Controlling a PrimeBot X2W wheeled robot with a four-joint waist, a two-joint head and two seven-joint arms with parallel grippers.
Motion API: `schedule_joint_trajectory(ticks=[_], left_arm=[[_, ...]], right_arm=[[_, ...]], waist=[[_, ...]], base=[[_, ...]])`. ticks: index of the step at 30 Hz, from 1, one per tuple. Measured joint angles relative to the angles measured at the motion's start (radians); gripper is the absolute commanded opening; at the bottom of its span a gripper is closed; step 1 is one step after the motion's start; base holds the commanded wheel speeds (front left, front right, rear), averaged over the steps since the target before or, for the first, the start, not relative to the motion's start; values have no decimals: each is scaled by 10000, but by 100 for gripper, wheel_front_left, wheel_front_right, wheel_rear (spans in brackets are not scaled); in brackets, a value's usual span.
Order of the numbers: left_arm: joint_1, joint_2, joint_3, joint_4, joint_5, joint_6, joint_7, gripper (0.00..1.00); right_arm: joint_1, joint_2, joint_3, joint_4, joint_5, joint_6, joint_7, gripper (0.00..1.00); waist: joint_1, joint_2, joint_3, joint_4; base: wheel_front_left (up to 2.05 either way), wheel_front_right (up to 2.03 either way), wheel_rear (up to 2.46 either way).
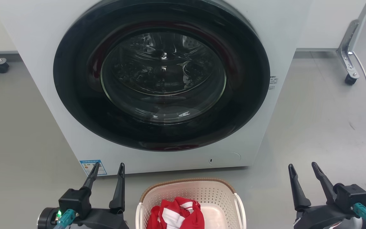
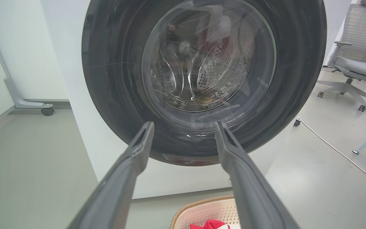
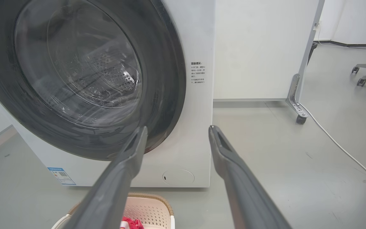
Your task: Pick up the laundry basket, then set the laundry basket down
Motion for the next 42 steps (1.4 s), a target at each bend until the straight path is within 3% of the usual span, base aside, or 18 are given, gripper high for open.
schedule_joint_trajectory(ticks=[28, 42], left_arm=[[9, -159, 153, 33, 84, 8, 138, 100], [-44, -286, 111, -203, 96, 8, 297, 100]], right_arm=[[-7, 12, -4, 146, 92, 13, 4, 100], [-295, 4, 4, -125, 104, 102, 96, 100]], waist=[[0, 0, 75, -3], [0, 0, 985, 7]], base=[[0, 0, 0], [0, 0, 0]])
